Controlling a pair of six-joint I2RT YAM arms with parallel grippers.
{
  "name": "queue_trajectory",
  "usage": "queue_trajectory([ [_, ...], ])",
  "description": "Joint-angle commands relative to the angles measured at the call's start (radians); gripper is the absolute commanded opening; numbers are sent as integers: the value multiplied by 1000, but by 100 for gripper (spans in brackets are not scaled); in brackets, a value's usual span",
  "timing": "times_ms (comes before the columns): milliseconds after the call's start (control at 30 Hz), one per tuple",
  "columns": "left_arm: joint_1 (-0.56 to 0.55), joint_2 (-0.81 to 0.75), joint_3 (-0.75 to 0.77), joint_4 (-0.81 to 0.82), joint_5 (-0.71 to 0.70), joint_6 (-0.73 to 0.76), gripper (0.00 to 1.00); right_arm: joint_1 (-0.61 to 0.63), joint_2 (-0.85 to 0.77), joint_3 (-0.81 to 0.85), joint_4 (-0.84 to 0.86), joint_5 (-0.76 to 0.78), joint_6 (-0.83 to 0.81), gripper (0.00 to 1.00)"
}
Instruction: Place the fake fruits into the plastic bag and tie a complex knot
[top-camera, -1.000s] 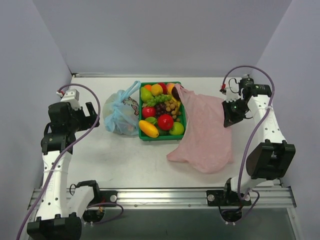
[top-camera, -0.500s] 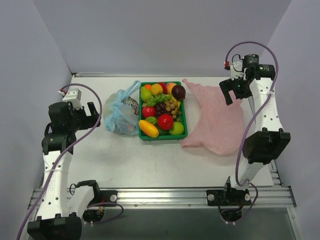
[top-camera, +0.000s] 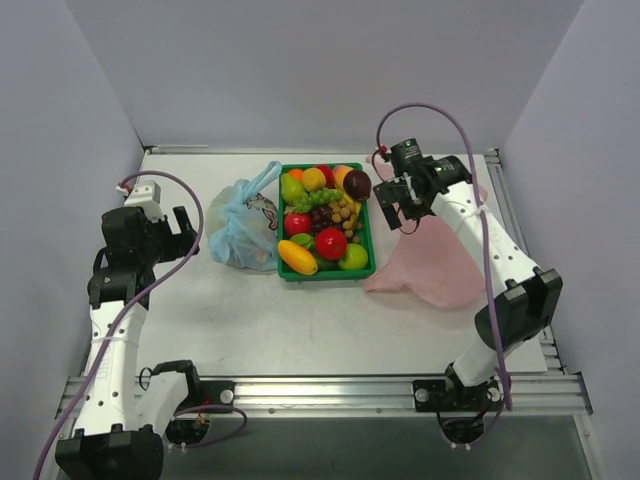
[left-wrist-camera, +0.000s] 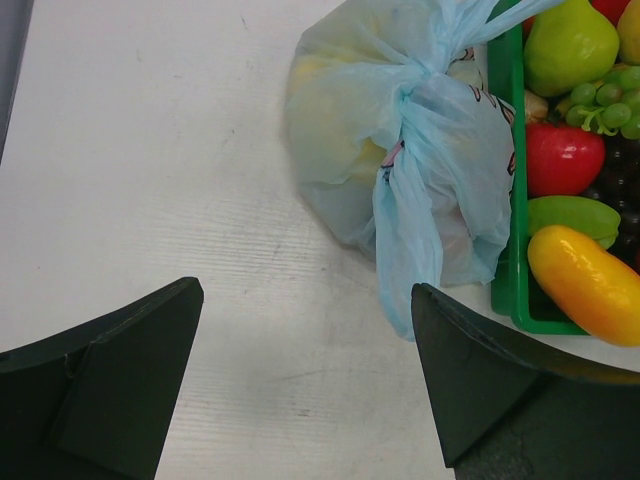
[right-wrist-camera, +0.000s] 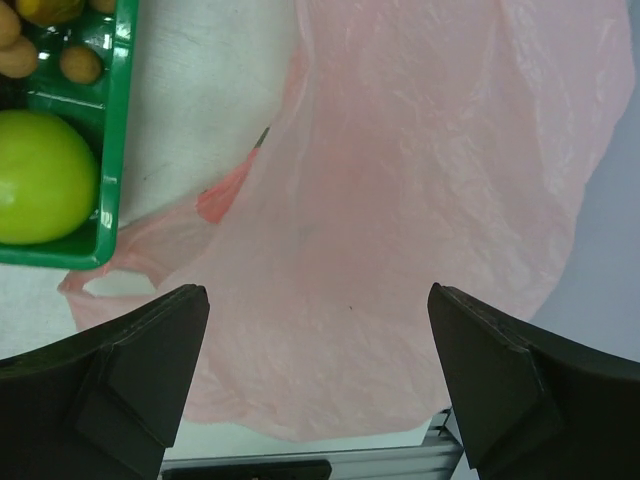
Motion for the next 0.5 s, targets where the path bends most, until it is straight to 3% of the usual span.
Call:
queue_trajectory([
  [0,0,-24,1,47,-32,-4,97,62,63,-21,56,194,129,98],
  [467,0,-38,-27,41,-50,14,97,99,279,-56,136,413,288,100],
])
